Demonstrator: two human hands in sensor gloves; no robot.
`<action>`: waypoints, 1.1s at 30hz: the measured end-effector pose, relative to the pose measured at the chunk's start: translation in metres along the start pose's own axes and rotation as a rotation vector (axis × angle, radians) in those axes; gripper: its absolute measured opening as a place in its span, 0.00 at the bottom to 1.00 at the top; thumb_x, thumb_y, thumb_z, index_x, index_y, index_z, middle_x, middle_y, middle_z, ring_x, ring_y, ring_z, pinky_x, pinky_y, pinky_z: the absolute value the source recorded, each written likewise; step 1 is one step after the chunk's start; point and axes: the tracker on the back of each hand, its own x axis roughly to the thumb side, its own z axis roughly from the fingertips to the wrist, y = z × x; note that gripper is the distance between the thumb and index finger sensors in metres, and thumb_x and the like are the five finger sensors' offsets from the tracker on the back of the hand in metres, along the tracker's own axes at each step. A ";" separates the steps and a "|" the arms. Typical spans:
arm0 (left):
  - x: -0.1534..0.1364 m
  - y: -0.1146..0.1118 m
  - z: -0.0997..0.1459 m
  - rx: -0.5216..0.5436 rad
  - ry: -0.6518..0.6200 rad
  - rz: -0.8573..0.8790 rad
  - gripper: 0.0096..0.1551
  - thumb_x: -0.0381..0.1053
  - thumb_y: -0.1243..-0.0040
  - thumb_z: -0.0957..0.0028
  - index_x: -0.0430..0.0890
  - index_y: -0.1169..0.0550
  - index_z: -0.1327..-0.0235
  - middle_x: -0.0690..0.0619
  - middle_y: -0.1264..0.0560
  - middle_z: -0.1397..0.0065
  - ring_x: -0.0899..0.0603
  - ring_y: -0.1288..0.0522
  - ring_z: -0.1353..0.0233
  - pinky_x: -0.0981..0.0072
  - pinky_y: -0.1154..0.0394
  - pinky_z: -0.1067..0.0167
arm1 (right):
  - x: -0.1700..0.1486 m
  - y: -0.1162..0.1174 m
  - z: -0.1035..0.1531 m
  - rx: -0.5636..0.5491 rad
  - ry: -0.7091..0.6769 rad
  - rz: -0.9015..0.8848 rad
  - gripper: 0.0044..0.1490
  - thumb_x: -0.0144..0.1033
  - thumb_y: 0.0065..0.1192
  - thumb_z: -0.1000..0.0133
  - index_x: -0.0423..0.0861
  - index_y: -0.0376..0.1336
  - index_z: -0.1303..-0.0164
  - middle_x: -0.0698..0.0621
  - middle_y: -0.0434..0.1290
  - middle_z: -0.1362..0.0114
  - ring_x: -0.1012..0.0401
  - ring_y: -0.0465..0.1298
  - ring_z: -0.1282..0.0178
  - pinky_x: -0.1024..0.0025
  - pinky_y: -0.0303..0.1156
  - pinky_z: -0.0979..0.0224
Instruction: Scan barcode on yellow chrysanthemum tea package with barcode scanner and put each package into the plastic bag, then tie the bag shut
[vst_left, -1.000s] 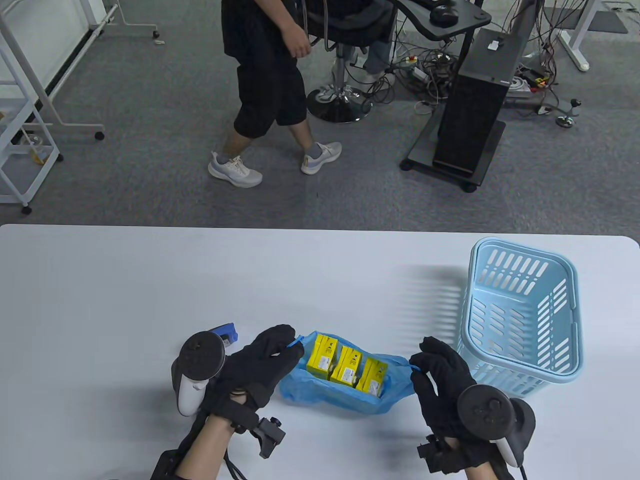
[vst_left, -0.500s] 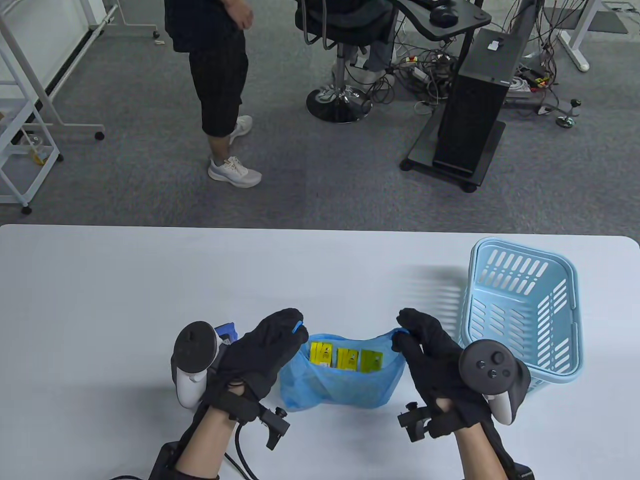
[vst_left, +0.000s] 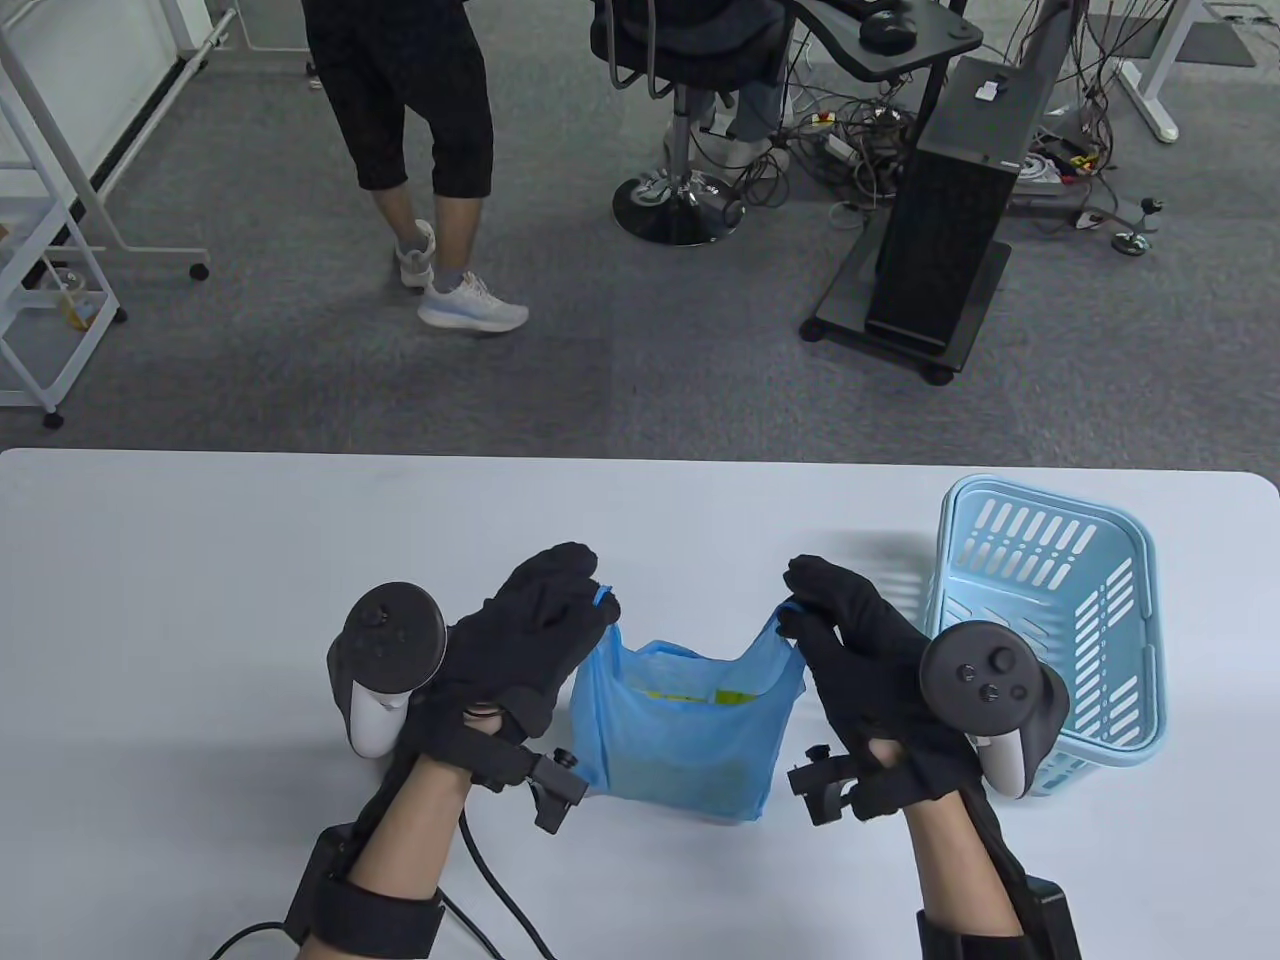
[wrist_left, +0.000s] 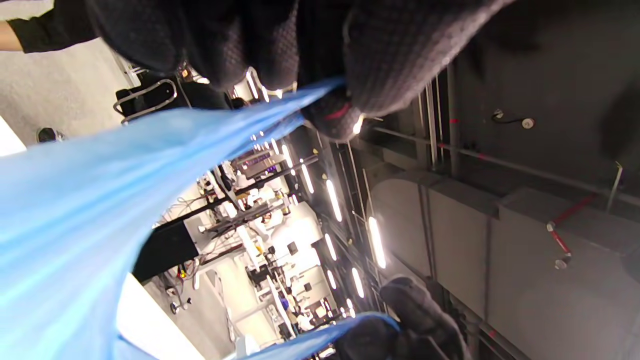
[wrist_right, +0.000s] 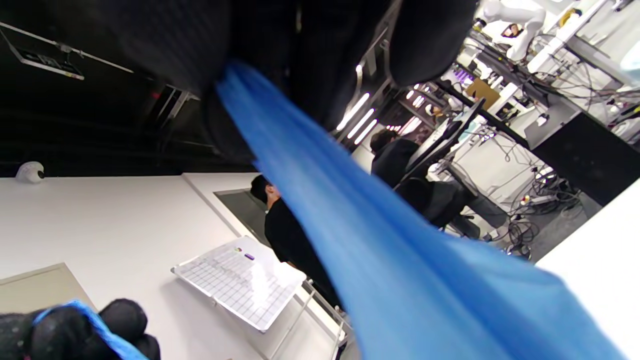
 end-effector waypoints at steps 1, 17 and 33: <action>0.000 0.000 0.002 0.009 0.000 -0.017 0.22 0.51 0.34 0.46 0.39 0.14 0.47 0.40 0.32 0.22 0.29 0.32 0.24 0.34 0.32 0.37 | -0.001 0.001 0.001 -0.008 -0.007 0.030 0.31 0.41 0.61 0.52 0.56 0.65 0.35 0.60 0.79 0.44 0.57 0.76 0.34 0.45 0.64 0.25; -0.010 -0.002 0.029 -0.172 0.061 -0.813 0.68 0.78 0.37 0.54 0.42 0.48 0.12 0.32 0.57 0.12 0.21 0.50 0.15 0.20 0.46 0.31 | -0.029 0.013 0.050 0.176 -0.023 0.366 0.70 0.73 0.52 0.58 0.41 0.38 0.16 0.38 0.42 0.15 0.41 0.46 0.15 0.31 0.49 0.22; -0.092 -0.027 0.036 -0.400 0.198 -0.883 0.73 0.84 0.39 0.60 0.49 0.53 0.11 0.33 0.62 0.13 0.20 0.65 0.18 0.15 0.60 0.35 | -0.098 0.057 0.089 0.335 0.111 0.548 0.72 0.75 0.52 0.60 0.42 0.36 0.17 0.38 0.40 0.15 0.41 0.46 0.15 0.30 0.48 0.23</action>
